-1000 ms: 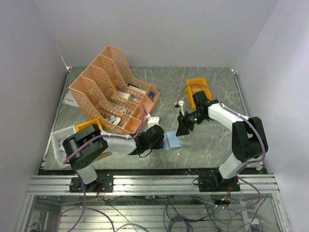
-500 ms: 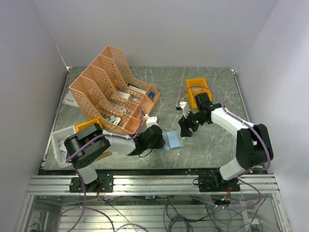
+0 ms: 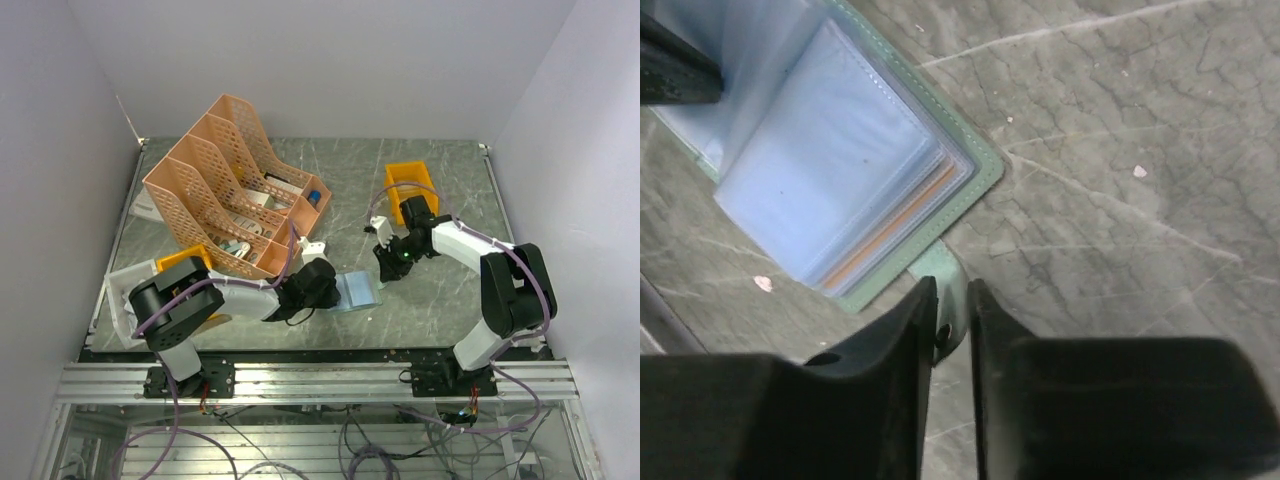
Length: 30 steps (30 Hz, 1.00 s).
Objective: Put the credit cards into the card holder
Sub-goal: Open the card holder at the center of the board.
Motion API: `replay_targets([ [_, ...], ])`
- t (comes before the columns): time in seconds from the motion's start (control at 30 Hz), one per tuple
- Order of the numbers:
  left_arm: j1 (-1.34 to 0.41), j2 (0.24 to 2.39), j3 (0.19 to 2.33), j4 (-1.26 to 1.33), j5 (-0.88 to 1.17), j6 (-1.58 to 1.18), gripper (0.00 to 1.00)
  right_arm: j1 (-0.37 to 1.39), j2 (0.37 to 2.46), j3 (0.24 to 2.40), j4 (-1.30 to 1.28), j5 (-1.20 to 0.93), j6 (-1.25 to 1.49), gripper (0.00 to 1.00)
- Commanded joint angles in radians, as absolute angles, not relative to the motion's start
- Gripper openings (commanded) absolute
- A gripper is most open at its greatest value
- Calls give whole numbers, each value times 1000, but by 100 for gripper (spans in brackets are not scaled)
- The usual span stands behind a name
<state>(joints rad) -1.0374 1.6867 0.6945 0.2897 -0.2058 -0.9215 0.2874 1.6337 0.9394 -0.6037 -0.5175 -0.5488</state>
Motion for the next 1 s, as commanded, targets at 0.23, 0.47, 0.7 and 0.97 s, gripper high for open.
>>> replay_targets([
  [0.23, -1032, 1538, 694, 169, -196, -899, 32, 277, 1547, 995, -694, -830, -625, 0],
  [0.47, -1026, 1443, 644, 183, -181, -914, 47, 256, 1546, 997, -725, -952, -658, 0],
  [0.7, -1023, 1423, 624, 202, -181, -938, 53, 253, 1542, 1048, -800, -1082, -740, 0],
  [0.97, -1023, 1367, 606, 208, -199, -927, 58, 252, 1573, 1044, -772, -1043, -710, 0],
])
